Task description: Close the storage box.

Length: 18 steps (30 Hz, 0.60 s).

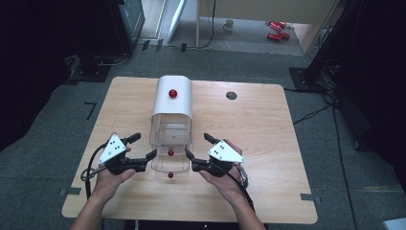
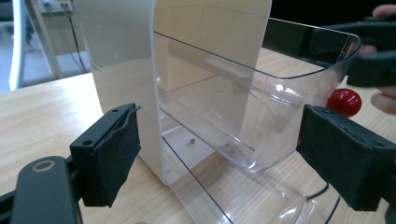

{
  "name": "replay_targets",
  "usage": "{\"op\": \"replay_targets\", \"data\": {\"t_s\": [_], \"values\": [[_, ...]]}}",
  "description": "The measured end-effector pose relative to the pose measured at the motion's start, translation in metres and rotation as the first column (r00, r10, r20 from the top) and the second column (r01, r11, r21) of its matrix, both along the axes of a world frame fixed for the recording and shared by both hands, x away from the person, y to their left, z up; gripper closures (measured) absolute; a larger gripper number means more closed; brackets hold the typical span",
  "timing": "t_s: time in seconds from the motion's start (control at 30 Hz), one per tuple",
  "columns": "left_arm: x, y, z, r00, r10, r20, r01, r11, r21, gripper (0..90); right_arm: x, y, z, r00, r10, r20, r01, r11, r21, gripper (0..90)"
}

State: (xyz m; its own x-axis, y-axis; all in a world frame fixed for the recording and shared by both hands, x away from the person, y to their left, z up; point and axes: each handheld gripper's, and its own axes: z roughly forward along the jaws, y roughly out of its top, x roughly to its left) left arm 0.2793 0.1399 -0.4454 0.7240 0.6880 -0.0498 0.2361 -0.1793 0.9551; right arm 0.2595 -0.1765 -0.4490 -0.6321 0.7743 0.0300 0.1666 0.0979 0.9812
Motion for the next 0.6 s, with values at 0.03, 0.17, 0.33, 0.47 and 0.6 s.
{"op": "replay_targets", "data": {"t_s": [0.03, 0.17, 0.33, 0.47, 0.6], "values": [[0.0, 0.0, 0.0, 1.0, 0.0, 0.0, 0.0, 1.0, 0.0, 13.3, 0.0, 0.0, 0.0, 1.0, 0.0, 0.0, 0.0, 1.0, 0.0, 18.2], [0.005, 0.002, 0.0, 0.9998, -0.017, 0.012, 0.017, 0.9998, -0.01, 11.7, 0.01, -0.005, 0.005, 0.999, 0.044, -0.004, -0.044, 0.999, -0.005, 14.1], [-0.004, 0.005, 0.001, 0.9998, -0.016, 0.014, 0.017, 0.9989, -0.045, 14.4, 0.003, -0.008, 0.007, 0.9976, 0.068, 0.013, -0.068, 0.998, 0.001, 30.3], [-0.006, 0.015, 0.019, 0.9989, 0.04, -0.025, -0.043, 0.9896, -0.137, 14.6, -0.011, -0.002, 0.012, 0.9946, 0.089, 0.053, -0.088, 0.996, -0.033, 37.1], [0.001, 0.015, 0.033, 0.9952, 0.086, -0.048, -0.092, 0.9823, -0.163, 22.3, -0.02, 0.003, 0.019, 0.9933, 0.086, 0.078, -0.085, 0.996, -0.016, 41.6]]}}
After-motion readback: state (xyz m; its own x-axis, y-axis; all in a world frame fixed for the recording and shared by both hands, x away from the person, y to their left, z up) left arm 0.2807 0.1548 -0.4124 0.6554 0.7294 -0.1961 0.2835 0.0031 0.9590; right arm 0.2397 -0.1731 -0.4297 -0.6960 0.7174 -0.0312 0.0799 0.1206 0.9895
